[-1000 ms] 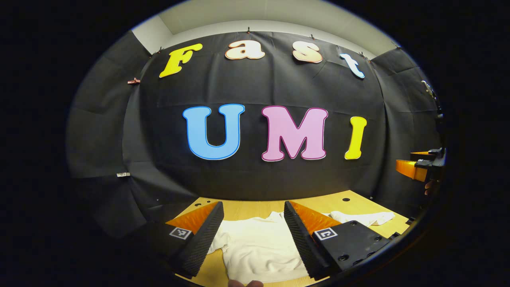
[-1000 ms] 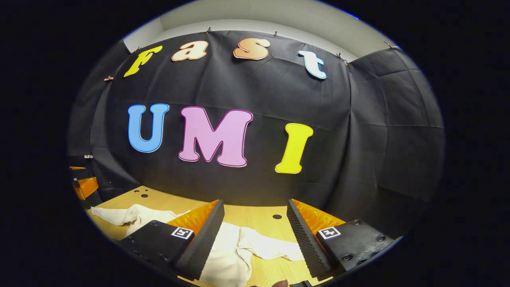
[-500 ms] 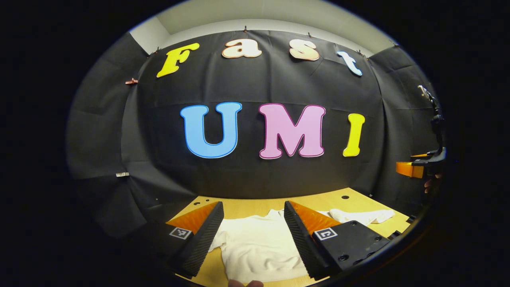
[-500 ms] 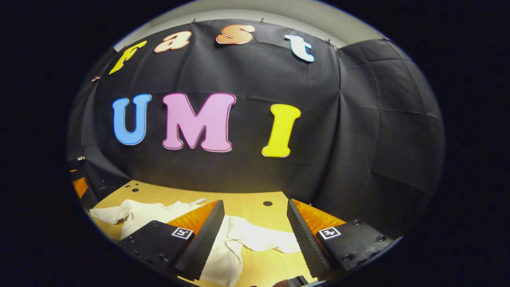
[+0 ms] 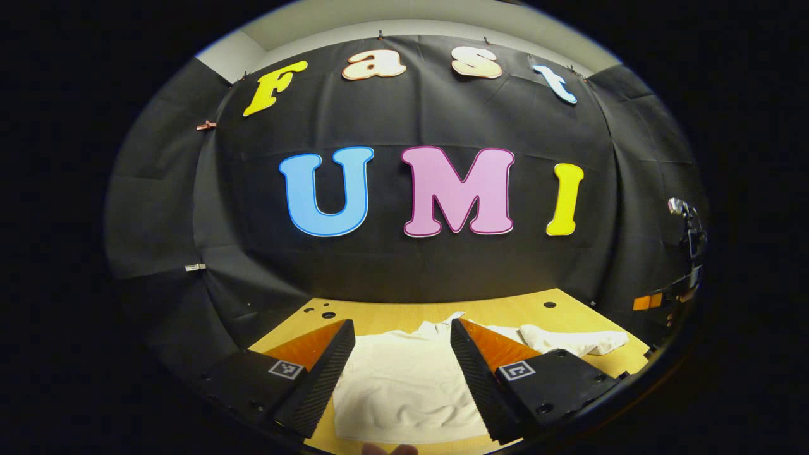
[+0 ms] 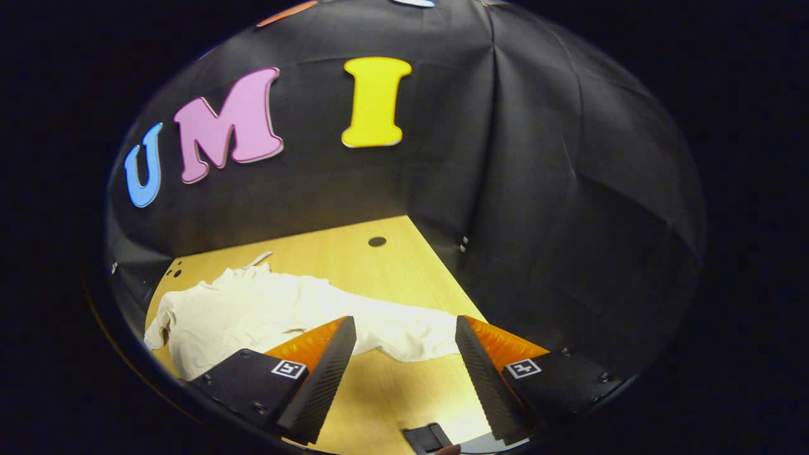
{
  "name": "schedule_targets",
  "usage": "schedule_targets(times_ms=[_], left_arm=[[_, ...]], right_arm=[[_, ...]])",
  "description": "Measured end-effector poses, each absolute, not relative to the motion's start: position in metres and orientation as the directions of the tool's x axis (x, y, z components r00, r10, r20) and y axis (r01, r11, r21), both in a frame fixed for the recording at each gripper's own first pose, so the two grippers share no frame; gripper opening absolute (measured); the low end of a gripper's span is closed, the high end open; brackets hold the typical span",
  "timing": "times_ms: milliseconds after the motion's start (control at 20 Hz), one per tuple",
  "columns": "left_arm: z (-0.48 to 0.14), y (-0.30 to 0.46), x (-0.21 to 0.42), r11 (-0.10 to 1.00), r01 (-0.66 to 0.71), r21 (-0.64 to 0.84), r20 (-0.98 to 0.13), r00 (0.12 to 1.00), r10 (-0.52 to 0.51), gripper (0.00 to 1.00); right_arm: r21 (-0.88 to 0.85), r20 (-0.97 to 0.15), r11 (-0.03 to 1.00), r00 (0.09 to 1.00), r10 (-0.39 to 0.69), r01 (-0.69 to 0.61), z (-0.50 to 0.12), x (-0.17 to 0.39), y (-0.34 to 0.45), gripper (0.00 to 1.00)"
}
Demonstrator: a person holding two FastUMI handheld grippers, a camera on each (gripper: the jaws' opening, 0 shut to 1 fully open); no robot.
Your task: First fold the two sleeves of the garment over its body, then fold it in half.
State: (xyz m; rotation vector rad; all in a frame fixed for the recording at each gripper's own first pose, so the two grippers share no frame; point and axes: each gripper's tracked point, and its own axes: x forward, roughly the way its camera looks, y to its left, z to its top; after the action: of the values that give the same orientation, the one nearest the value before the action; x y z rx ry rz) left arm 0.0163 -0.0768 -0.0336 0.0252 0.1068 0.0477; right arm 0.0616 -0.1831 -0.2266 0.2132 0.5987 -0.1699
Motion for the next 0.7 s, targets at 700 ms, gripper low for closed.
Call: schedule_targets(times_ms=[700], left_arm=[[-0.059, -0.121, -0.001, 0.978, -0.187, 0.093, -0.190, 0.961, 0.201, 0.98]], right_arm=[[0.173, -0.767, 0.951, 0.641, -0.033, 0.256, -0.404, 0.096, -0.240, 0.98]])
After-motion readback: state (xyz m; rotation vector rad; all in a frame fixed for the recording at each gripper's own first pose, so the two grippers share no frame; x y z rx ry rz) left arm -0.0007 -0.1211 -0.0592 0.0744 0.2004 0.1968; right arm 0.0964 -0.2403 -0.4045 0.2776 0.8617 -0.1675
